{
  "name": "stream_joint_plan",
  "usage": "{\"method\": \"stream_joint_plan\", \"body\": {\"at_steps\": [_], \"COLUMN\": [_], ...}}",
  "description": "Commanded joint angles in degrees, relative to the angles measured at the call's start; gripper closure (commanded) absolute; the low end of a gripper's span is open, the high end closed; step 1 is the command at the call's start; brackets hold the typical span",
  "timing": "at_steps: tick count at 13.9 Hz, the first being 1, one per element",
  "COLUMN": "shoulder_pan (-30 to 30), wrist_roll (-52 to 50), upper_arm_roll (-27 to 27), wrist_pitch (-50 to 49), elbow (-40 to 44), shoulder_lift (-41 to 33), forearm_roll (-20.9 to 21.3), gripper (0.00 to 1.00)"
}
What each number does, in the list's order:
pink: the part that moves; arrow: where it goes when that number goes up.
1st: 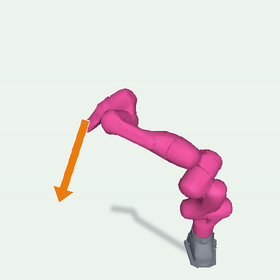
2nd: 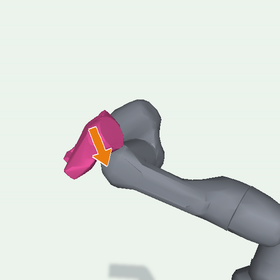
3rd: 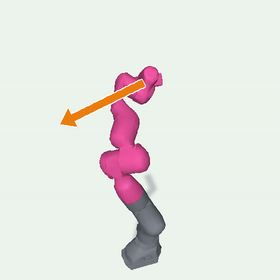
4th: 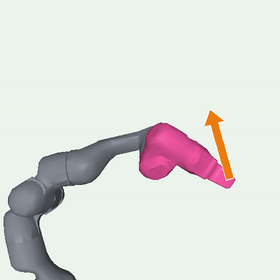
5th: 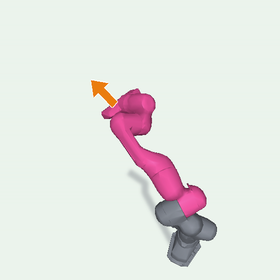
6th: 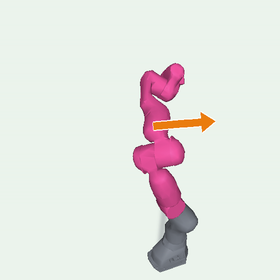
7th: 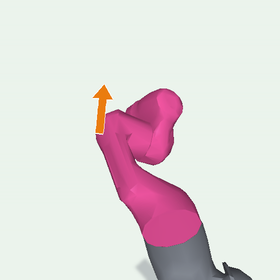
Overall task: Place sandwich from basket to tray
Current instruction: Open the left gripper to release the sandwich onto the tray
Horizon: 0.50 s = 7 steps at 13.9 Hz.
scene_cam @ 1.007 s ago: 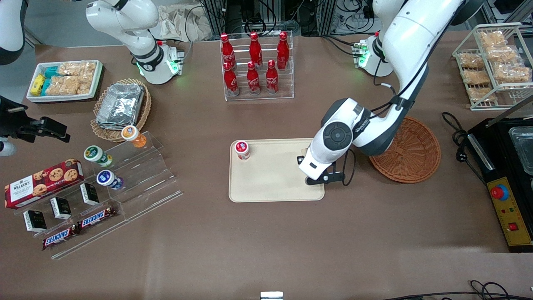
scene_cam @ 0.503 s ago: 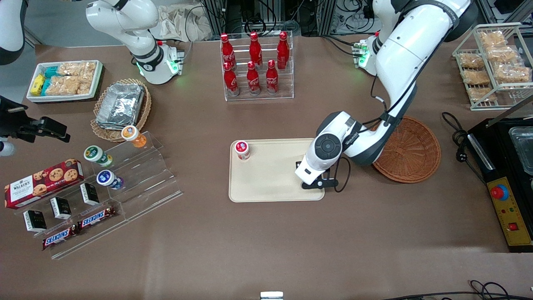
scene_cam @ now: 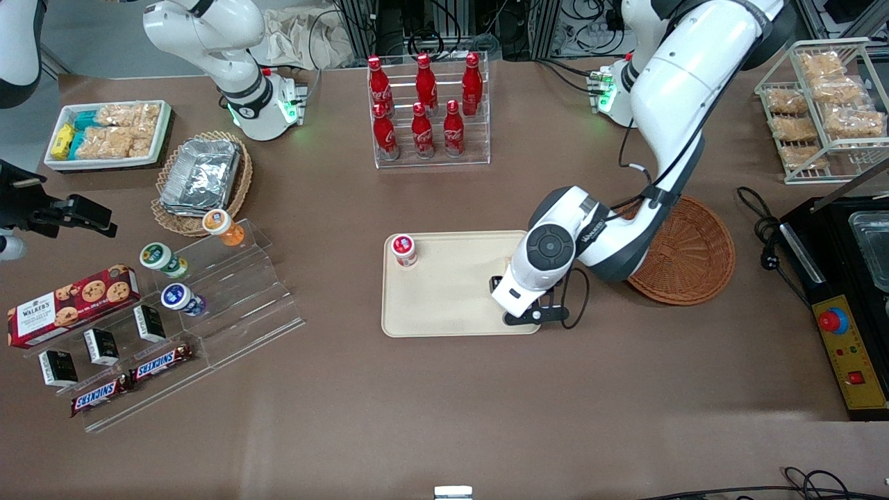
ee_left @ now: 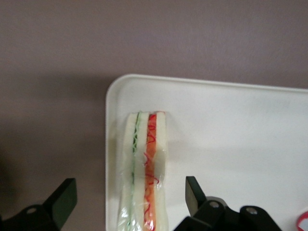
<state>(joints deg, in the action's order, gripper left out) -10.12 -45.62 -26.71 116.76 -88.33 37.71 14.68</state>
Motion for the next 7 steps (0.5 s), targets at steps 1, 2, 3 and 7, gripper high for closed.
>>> {"method": "stream_joint_plan", "body": {"at_steps": [1,2,3,7], "shoulder_pan": [-0.1,0.0,1.7,8.9], "wrist_roll": [-0.5,-0.4,0.8,10.4], "upper_arm_roll": [0.3,0.6,0.7,0.6], "wrist_pitch": [-7.1,-7.9,-8.4,-13.7], "elbow": [3.2,3.3,3.3,3.3], "shoulder_lift": [-3.7,-5.2,-6.8,-13.3], "forearm_roll": [1.3,1.4,1.4,0.5], "gripper": [0.0,0.0,0.0,0.0]}}
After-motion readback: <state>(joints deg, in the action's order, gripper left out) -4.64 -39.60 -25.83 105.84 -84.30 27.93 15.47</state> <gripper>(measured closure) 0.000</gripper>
